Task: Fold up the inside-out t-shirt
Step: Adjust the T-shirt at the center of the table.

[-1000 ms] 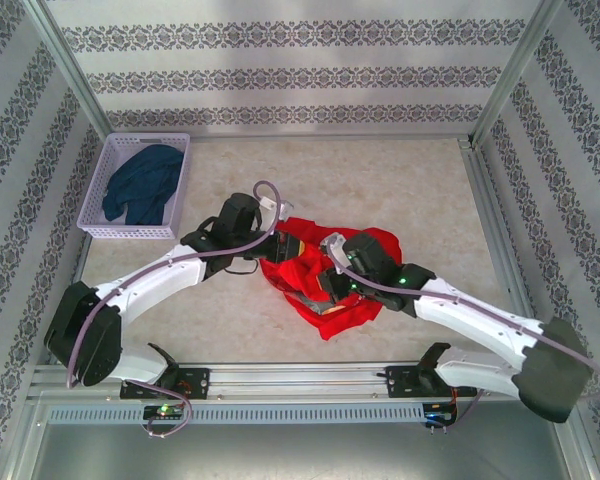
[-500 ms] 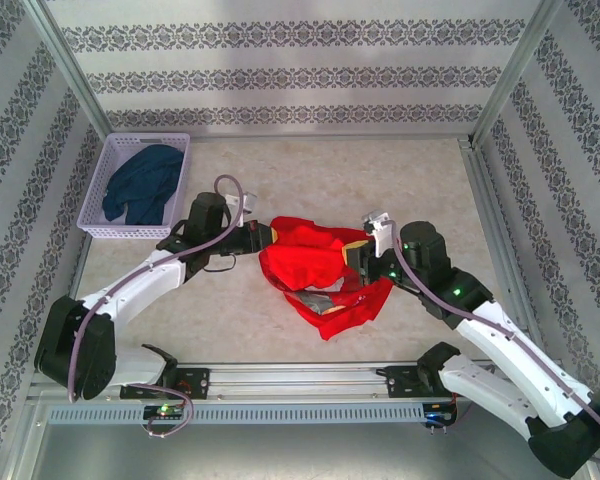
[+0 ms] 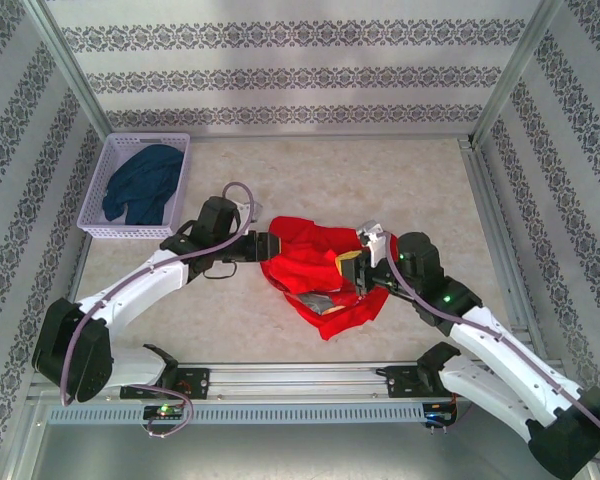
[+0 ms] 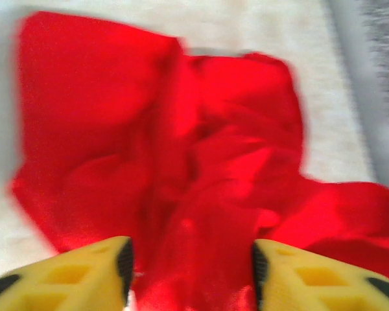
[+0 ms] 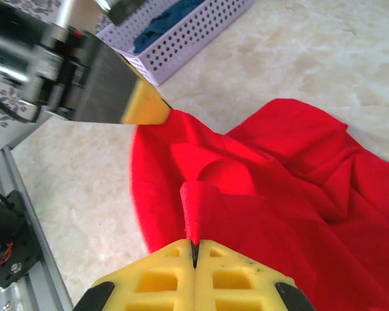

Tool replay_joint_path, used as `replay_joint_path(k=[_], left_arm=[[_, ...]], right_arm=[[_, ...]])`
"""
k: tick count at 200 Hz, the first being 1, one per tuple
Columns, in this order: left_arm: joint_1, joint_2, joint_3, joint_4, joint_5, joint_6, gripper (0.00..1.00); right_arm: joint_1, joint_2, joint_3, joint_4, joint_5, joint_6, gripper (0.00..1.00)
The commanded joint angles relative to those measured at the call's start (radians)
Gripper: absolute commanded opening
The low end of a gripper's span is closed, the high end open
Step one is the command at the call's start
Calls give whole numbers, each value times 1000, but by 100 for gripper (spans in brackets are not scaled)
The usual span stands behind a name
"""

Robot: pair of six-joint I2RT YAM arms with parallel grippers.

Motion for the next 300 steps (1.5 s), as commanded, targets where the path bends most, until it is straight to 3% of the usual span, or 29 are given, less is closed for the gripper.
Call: replay_joint_path(k=[1, 60, 85, 132, 158, 218, 245, 300], left_arm=[[-20, 4, 36, -199, -268, 80, 61], [-183, -58, 101, -152, -284, 184, 82], [-238, 39, 205, -205, -222, 253, 88], [-309, 269, 385, -374, -279, 375, 88], [-318, 356, 452, -422, -318, 397, 75], [-313, 282, 466, -314, -374, 347, 14], [-287, 165, 430, -247, -326, 316, 5], [-215, -37, 400, -186, -252, 288, 1]], right_arm=[[-12, -50, -50, 70, -64, -1, 0], [5, -69, -118, 66, -98, 2, 0], [19, -70, -117, 63, -81, -3, 0], [21, -68, -109, 51, -72, -11, 0], [22, -70, -108, 44, -66, -17, 0], [18, -90, -93, 26, -7, -25, 0], [17, -98, -51, 37, 56, -6, 0], [-13, -42, 106, 27, 175, 21, 0]])
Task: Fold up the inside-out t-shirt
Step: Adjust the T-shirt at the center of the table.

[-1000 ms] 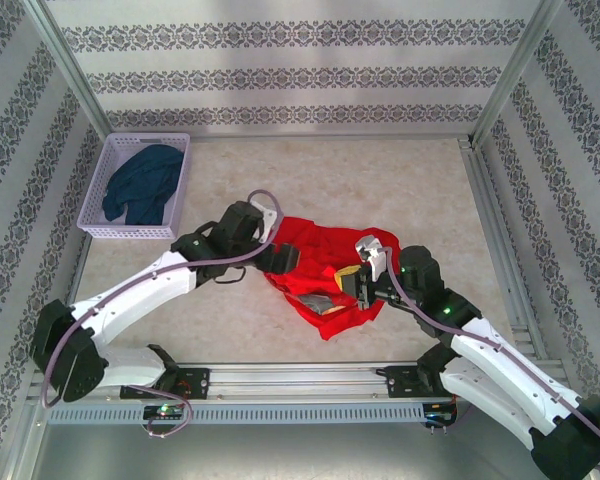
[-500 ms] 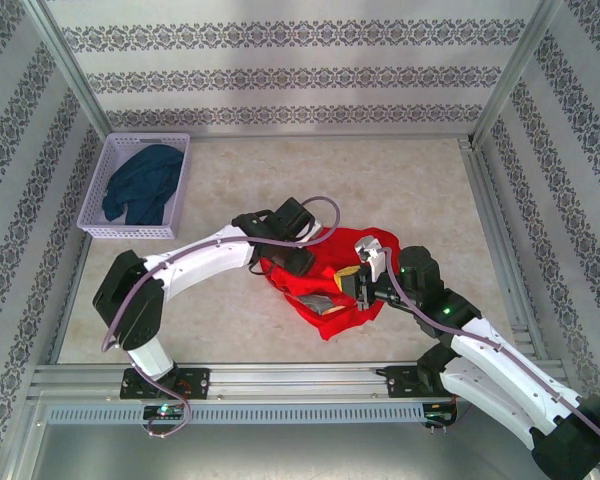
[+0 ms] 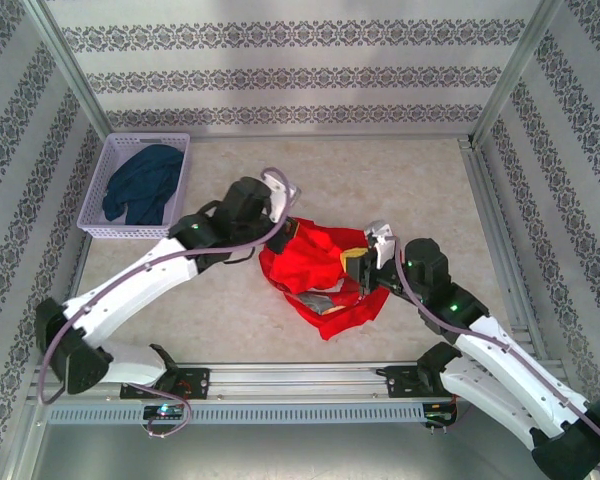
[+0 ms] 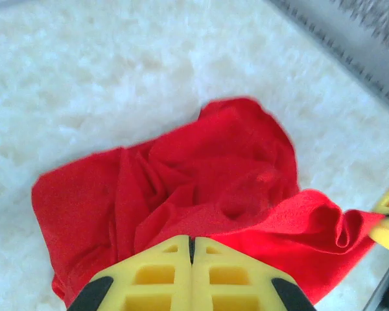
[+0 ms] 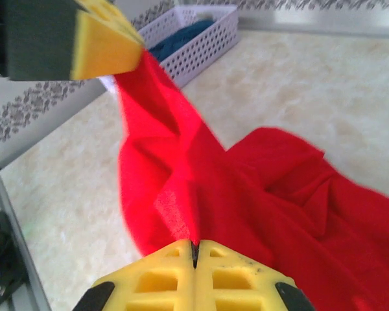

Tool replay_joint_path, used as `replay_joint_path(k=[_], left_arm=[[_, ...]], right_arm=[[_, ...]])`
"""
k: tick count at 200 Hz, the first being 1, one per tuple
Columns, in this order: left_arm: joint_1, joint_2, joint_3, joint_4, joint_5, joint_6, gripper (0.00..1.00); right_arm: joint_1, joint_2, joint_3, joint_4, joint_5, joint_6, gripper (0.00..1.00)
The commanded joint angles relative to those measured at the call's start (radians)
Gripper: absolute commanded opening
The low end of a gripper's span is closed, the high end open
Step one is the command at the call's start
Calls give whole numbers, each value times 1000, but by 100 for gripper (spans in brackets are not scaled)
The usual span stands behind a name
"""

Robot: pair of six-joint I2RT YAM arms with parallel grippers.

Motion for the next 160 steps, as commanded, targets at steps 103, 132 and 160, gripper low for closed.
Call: replay_joint_path(k=[103, 132, 160], left_arm=[[129, -1, -54, -72, 43, -93, 0], [130, -5, -121, 52, 208, -139, 0], [130, -3, -135, 90, 252, -134, 0]], right_arm=[[-176, 15, -6, 163, -185, 130, 0], [-121, 58, -57, 9, 112, 158, 6], [1, 99, -84, -96, 338, 168, 19]])
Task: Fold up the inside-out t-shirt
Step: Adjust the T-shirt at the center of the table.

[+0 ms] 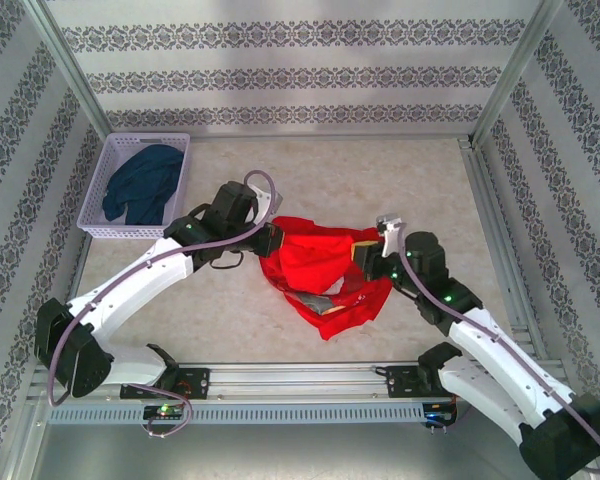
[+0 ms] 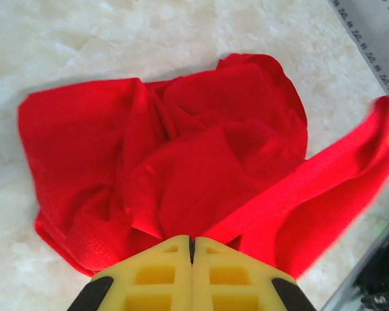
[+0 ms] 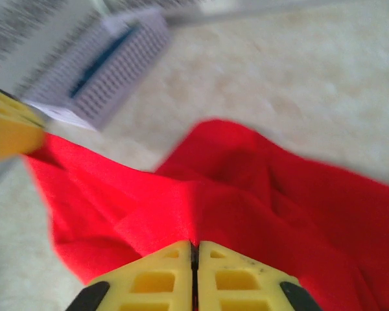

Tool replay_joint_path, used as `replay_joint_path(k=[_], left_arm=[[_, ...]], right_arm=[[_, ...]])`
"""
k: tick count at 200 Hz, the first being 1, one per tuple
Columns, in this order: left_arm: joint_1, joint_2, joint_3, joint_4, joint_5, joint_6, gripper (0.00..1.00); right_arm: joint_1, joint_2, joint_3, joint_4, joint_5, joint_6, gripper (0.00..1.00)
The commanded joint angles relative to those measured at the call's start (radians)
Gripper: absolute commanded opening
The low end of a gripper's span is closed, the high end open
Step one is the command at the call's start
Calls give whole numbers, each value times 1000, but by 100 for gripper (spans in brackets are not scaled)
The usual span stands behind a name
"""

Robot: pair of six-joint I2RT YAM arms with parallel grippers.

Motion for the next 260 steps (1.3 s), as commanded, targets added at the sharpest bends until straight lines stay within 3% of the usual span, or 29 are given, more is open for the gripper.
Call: replay_joint_path(k=[1, 20, 38, 61, 99, 139, 154, 171, 191, 207, 228, 248, 260], left_arm=[[15, -14, -2, 99, 86, -24, 0], [15, -13, -6, 115, 119, -11, 0], [15, -15, -3, 123, 144, 4, 0], [15, -18, 7, 124, 169, 21, 0], [15, -22, 18, 119, 223, 56, 0], [15, -42, 18, 110, 247, 98, 0], [15, -41, 21, 102, 248, 103, 0], [15, -40, 20, 100, 252, 106, 0], [15, -38, 22, 94, 238, 109, 0], [15, -41, 27, 80, 204, 109, 0], [15, -51, 27, 45, 51, 101, 0], [13, -54, 16, 0, -163, 90, 0], [13, -49, 6, -15, -224, 88, 1]], right_arm=[[87, 19, -19, -117, 250, 21, 20], [156, 5, 8, -165, 311, -48, 33], [191, -40, 34, -142, 282, -138, 43], [201, -39, 57, -57, 157, -206, 54], [187, 170, 185, -30, -65, -308, 70], [37, 345, 262, 35, -411, -325, 77], [34, 383, 291, 17, -467, -364, 75], [34, 431, 311, 11, -503, -382, 65], [40, 480, 334, 17, -561, -373, 43], [45, 484, 340, -7, -528, -382, 21], [43, 439, 352, -54, -436, -384, 1], [58, 389, 386, -51, -384, -312, 0], [91, 368, 400, -13, -365, -251, 0]])
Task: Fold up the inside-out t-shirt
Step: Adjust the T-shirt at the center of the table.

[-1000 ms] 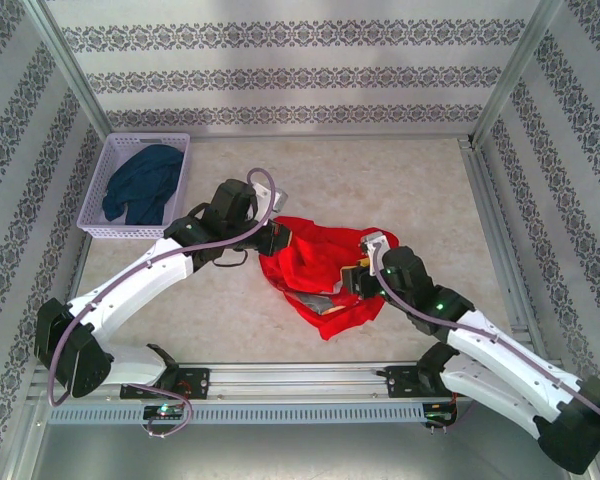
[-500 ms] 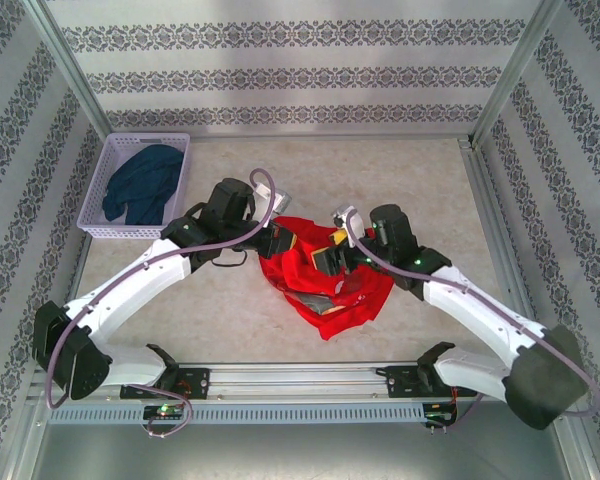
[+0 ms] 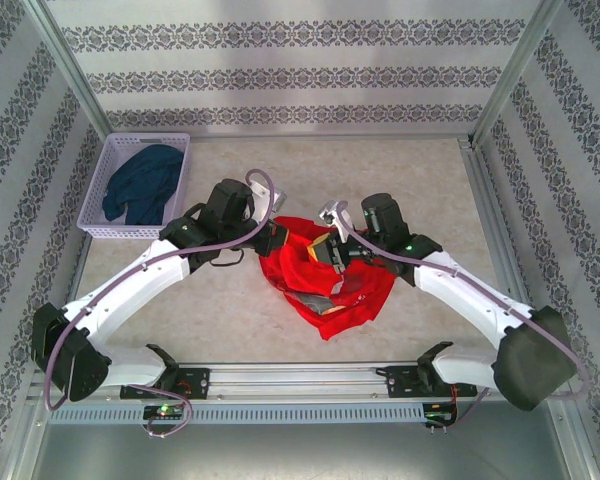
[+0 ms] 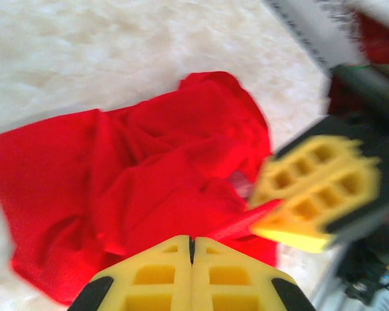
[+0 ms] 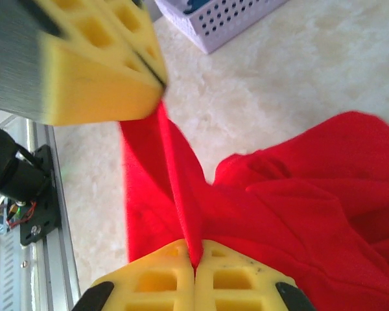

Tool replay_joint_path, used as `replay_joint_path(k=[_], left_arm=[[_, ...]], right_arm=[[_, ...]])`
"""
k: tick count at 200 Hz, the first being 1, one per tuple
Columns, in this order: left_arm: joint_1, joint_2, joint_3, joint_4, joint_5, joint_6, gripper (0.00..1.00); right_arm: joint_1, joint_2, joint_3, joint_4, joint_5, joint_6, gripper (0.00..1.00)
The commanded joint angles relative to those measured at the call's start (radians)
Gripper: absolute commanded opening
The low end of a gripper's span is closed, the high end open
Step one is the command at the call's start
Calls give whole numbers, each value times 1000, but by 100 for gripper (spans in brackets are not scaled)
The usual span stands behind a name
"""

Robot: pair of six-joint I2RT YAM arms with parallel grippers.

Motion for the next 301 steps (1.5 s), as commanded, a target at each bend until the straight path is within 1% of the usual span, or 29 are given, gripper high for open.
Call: replay_joint_path(k=[1, 11, 26, 45, 72, 111, 122, 140, 151, 164, 202, 212, 242, 254, 272, 301], left_arm=[[9, -24, 6, -67, -254, 5, 1], [9, -18, -1, -70, -248, -3, 6], [9, -20, -18, -47, -200, -24, 11], [8, -39, -50, -3, -149, -52, 20], [9, -84, -84, 27, -111, -88, 33], [8, -175, -134, 1, -136, -162, 47], [7, -203, -155, 14, -102, -178, 52], [7, -215, -184, 66, 2, -206, 57], [5, -197, -191, 106, 62, -226, 57], [0, -166, -188, 150, 116, -247, 55], [-11, -79, -171, 253, 205, -282, 51], [-13, -58, -158, 248, 201, -279, 50], [-13, -19, -135, 206, 165, -259, 36], [-13, -20, -131, 190, 152, -250, 28], [-13, -30, -125, 167, 133, -233, 20], [-1, -59, -119, 117, 106, -199, 11]], right_arm=[[49, -71, 65, 37, 61, 100, 0], [90, -79, 79, 68, 101, 153, 0], [143, -83, 98, 104, 169, 215, 0], [176, -84, 102, 150, 241, 284, 0], [190, -74, 115, 133, 328, 322, 0], [190, -67, 111, 118, 385, 343, 0], [190, -67, 110, 116, 394, 344, 0], [186, -64, 110, 116, 395, 346, 0], [186, -64, 111, 116, 395, 343, 0], [184, -66, 111, 115, 396, 342, 0], [182, -70, 108, 113, 398, 341, 0], [180, -72, 106, 113, 398, 344, 0], [174, -82, 100, 113, 404, 342, 0], [171, -88, 99, 107, 407, 339, 0], [161, -96, 100, 93, 415, 329, 0], [134, -118, 108, 57, 426, 307, 0]])
